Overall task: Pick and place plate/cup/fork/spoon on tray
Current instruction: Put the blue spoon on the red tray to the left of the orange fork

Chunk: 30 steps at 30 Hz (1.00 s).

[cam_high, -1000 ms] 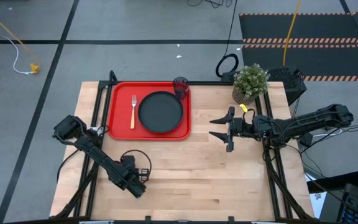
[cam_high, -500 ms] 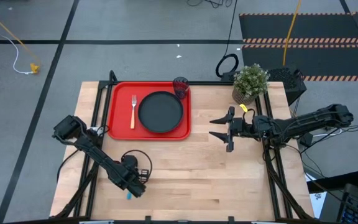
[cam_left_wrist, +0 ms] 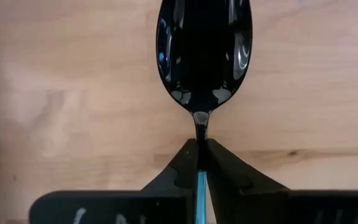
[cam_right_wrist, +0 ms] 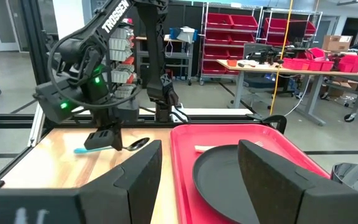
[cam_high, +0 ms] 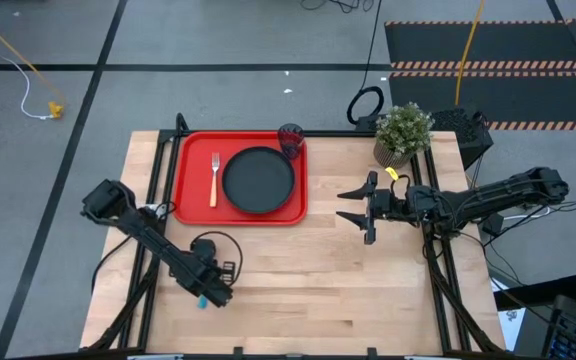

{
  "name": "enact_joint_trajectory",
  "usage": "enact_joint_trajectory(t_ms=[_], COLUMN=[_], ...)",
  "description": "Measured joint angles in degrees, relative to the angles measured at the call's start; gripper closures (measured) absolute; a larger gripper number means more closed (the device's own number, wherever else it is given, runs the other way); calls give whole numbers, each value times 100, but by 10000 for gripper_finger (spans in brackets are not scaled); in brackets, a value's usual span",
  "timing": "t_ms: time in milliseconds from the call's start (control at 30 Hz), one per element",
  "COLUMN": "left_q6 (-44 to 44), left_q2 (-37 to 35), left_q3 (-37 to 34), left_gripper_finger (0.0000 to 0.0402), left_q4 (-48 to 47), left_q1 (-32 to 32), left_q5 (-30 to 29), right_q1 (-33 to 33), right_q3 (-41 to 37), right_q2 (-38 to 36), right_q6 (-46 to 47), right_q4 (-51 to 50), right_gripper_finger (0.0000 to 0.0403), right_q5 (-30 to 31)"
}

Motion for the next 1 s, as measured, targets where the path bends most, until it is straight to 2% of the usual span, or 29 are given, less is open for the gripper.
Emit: enact_joint_trajectory(t_ms=[267, 500, 767, 1000], left_q6=[818, 1368, 1833, 2674], left_q2=[-293, -716, -1316, -1558], left_q3=[9, 15, 22, 24], left_gripper_finger=[390, 381, 385, 389], left_q4=[-126, -850, -1373, -1579], left_q1=[481, 999, 1581, 2327], left_q5=[-371, -475, -1416, -2018], right_q1=[0, 0, 0, 0], right_q3=[0, 0, -4, -4], right_q2=[0, 0, 0, 0], right_q6=[-5, 70, 76, -9], right_q4=[-4, -84, -276, -385], right_gripper_finger=[200, 200, 200, 200], right_q5=[2, 2, 2, 2])
